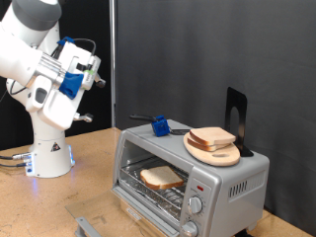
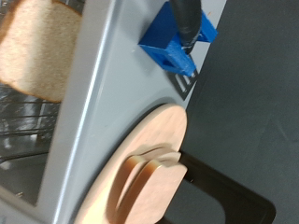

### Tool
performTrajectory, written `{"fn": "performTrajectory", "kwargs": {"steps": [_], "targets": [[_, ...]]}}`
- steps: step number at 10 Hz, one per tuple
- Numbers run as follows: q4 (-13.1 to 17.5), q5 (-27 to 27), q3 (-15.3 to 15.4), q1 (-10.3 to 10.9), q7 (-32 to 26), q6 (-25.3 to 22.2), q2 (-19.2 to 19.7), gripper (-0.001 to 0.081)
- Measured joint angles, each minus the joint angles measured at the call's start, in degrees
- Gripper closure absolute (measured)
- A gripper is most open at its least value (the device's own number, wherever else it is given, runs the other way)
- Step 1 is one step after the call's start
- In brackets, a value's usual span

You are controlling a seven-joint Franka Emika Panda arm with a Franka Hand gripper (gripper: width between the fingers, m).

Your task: Make a piece of toast with the oven

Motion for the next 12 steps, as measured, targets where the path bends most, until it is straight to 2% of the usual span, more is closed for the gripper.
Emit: {"fn": "performTrajectory", "kwargs": {"steps": [5, 8, 10, 12], "targets": [[3.2, -1.9, -2.6, -1.0, -0.3, -2.7, 2.9, 0.0124], [3.2, -1.9, -3.0, -1.0, 0.6, -4.7, 3.2, 0.0124], [3.9, -2.4, -4.3, -1.2, 0.8, -5.8, 5.3, 0.0124], [5.1, -2.8, -5.3, -1.7, -1.3, -5.4, 9.3, 0.0124]]}}
